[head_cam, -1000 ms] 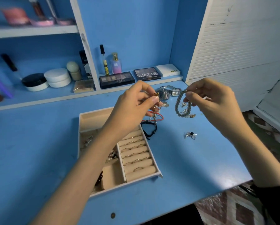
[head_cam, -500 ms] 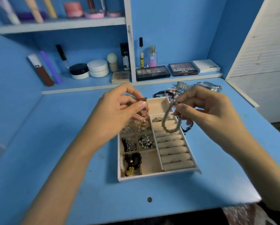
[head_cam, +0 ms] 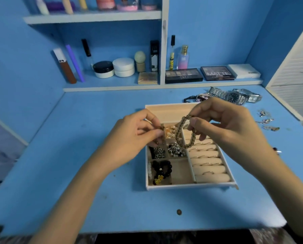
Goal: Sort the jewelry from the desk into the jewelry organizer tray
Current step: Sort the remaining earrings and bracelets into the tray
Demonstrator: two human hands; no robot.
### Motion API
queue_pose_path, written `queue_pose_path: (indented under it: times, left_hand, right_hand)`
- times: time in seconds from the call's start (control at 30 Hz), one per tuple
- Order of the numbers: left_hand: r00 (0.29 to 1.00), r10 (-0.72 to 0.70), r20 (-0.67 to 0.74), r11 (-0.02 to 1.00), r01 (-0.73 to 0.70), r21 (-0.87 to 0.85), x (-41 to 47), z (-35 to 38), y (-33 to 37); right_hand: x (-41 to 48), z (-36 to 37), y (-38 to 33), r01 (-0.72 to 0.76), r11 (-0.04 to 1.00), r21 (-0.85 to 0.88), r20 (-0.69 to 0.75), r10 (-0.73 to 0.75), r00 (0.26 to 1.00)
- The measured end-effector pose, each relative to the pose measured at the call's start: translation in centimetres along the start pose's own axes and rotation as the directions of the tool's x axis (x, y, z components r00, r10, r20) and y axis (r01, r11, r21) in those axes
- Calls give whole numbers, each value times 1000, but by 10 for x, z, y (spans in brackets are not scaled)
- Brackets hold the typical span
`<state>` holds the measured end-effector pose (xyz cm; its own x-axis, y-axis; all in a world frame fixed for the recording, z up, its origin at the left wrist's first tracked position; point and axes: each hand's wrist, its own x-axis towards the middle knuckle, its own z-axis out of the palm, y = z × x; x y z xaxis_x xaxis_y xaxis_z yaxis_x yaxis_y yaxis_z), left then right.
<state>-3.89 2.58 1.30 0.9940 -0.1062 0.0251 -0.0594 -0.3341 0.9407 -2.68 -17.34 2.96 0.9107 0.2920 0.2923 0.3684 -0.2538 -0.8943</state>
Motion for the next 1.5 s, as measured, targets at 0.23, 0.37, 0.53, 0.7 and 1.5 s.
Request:
queue_pose_path:
  times: [0.23, 0.37, 0.53, 0.7, 1.5]
  left_hand:
    - [1000, -4, -8, 969, 6, 248, -5, 4, -9]
    - [999, 41, -19, 934, -32, 356, -5, 5, -10]
    - [991, 123, 53, 866, -133, 483, -5, 5, -10]
    - [978, 206, 40, 818, -194, 541, -1, 3, -10]
    - [891, 208, -403, 971, -139, 195, 19, -1, -45]
  right_hand:
    - [-2, 1, -2, -10, 1000, -14, 14, 10, 1000]
    - [-2, 2, -2, -9, 1000, -8, 16, 9, 1000]
    - [-2, 2, -2, -4, 1000, 2, 28, 4, 1000]
    - [2, 9, -4, -11, 1000, 4, 46, 10, 999]
    - [13, 50, 9, 133, 830, -542, 299, 42, 953]
